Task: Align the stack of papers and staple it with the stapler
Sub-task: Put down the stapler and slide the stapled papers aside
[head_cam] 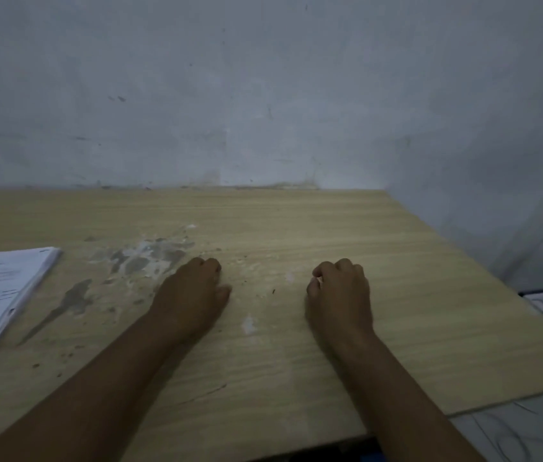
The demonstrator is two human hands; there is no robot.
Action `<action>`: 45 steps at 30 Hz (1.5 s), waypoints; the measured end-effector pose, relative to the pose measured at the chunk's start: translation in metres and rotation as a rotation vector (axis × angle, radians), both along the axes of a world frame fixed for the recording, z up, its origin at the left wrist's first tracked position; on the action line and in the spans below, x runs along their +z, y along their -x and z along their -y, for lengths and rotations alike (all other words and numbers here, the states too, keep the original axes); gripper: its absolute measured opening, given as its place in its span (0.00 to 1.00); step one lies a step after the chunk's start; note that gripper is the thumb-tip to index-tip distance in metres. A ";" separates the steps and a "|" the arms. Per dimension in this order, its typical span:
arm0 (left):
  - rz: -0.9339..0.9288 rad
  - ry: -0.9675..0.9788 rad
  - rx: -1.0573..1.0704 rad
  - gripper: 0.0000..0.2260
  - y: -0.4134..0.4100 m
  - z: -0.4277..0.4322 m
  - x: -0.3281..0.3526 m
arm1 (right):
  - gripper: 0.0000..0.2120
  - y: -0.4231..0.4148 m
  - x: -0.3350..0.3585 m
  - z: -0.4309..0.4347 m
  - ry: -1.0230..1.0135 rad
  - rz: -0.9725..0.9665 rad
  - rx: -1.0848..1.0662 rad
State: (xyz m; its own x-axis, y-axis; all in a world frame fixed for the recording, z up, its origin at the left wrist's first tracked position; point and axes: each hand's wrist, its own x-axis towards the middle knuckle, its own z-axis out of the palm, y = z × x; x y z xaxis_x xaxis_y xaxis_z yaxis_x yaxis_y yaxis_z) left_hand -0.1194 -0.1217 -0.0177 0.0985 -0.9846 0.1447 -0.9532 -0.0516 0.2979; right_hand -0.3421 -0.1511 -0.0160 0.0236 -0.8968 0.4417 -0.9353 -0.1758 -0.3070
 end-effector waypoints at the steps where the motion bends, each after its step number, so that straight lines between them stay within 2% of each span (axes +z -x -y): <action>1: 0.012 -0.017 -0.004 0.16 0.001 0.004 -0.003 | 0.08 0.006 -0.001 0.002 0.015 -0.011 -0.030; 4: 0.024 -0.040 -0.004 0.16 0.002 0.012 -0.008 | 0.10 0.018 -0.003 0.009 -0.017 -0.069 -0.043; 10: 0.068 -0.121 0.025 0.23 0.010 0.019 -0.013 | 0.20 0.018 -0.004 0.016 -0.152 -0.230 0.079; 17: 0.054 -0.128 0.052 0.24 0.014 0.020 -0.014 | 0.12 0.021 0.000 0.025 -0.089 -0.172 0.165; 23: 0.052 -0.148 0.047 0.25 0.014 0.021 -0.012 | 0.10 0.015 0.001 0.032 -0.091 -0.149 0.202; 27: 0.059 -0.149 0.046 0.25 0.014 0.020 -0.012 | 0.08 0.010 0.004 0.036 -0.112 -0.062 0.188; 39: 0.052 -0.161 0.038 0.25 0.012 0.019 -0.010 | 0.08 0.004 0.006 0.049 -0.090 -0.341 0.285; 45: 0.051 -0.154 0.050 0.24 0.014 0.017 -0.008 | 0.09 0.017 0.020 0.053 -0.192 -0.202 0.228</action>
